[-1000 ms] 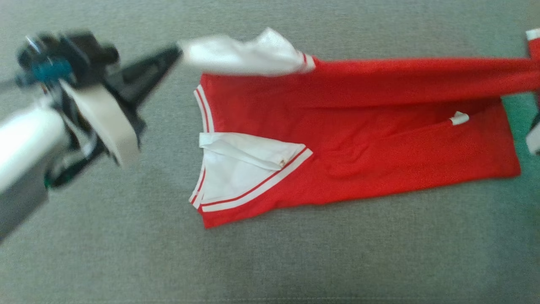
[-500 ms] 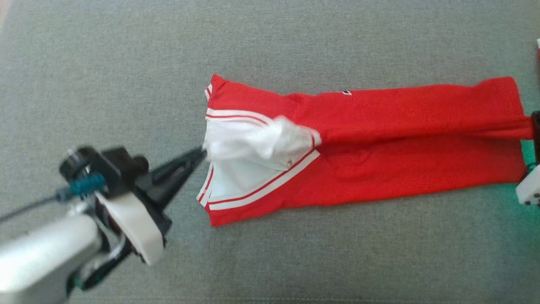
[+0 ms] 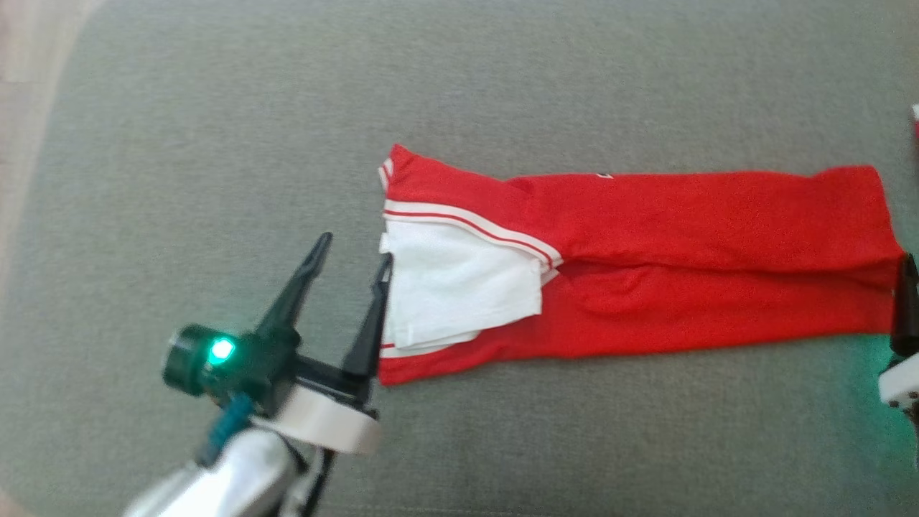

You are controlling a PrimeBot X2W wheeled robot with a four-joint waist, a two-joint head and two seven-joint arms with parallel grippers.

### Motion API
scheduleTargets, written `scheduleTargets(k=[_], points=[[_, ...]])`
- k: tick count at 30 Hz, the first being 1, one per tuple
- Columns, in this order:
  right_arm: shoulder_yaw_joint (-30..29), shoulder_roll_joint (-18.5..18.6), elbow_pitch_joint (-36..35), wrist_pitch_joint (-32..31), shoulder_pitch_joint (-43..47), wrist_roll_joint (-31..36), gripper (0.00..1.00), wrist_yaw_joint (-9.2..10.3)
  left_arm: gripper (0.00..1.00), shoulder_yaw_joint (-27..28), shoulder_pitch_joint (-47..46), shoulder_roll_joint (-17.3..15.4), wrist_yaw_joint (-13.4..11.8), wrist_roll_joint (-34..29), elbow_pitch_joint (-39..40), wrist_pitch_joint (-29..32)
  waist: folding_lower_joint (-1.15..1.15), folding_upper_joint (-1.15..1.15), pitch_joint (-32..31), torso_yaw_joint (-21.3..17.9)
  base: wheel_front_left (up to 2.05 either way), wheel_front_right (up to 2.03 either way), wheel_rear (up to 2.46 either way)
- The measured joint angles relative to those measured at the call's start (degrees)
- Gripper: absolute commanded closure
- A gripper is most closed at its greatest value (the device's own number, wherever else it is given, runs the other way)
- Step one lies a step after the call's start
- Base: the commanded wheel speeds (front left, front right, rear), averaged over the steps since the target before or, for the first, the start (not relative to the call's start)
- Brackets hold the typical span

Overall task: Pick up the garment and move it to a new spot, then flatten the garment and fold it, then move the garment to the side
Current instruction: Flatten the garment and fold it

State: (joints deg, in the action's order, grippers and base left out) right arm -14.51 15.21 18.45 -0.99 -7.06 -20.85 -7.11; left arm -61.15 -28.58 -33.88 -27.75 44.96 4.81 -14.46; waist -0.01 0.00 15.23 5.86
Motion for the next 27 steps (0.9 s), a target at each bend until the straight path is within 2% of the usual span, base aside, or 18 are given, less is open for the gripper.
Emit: scheduleTargets(k=[4, 7, 13, 20, 25, 26, 27], points=[[-2.04, -0.11, 3.19, -0.42, -0.31, -1.05, 0.00, 0.00, 0.00, 7.64, 8.17, 6.45, -2.50, -9.65, 1.21, -0.08, 0.00, 0.00, -1.40, 1.86, 0.00, 0.00, 0.00], [-3.92, 0.15, 7.40, -3.03, -0.99, -1.83, 0.00, 0.00, 0.00, 11.31, 13.86, 10.27, -2.33, -15.29, 1.47, -0.08, 0.00, 0.00, -2.26, 3.48, 0.00, 0.00, 0.00], [-5.53, 1.21, 13.58, -8.42, -1.51, -1.46, 0.00, 0.00, 0.00, 15.11, 18.99, 15.47, 3.65, -21.06, 0.89, -0.16, 0.00, 0.00, -3.52, 6.60, 0.00, 0.00, 0.00], [-5.49, 1.81, 14.37, -10.38, -2.16, -2.32, 0.02, 0.00, 0.00, 19.82, 21.30, 17.92, 7.54, -25.02, -0.56, -0.16, 0.00, 0.00, -4.65, 7.70, 0.00, 0.00, 0.00], [-4.05, 1.81, 14.48, -12.23, -2.15, -3.22, 0.14, 0.00, 0.00, 22.82, 23.04, 19.84, 10.22, -27.42, -0.96, -0.16, 0.00, 0.00, -5.33, 7.43, 0.00, 0.00, 0.00], [-3.70, 1.81, 14.49, -12.76, -2.13, -3.57, 0.14, 0.00, 0.00, 23.18, 23.34, 20.18, 10.79, -27.75, -1.12, -0.16, 0.00, 0.00, -5.49, 7.34, 0.00, 0.00, 0.00], [-3.16, 1.82, 14.49, -13.27, -2.13, -3.89, 0.24, 0.00, 0.00, 23.62, 23.55, 20.54, 11.39, -28.08, -1.29, -0.16, 0.00, 0.00, -5.65, 7.25, 0.00, 0.00, 0.00]])
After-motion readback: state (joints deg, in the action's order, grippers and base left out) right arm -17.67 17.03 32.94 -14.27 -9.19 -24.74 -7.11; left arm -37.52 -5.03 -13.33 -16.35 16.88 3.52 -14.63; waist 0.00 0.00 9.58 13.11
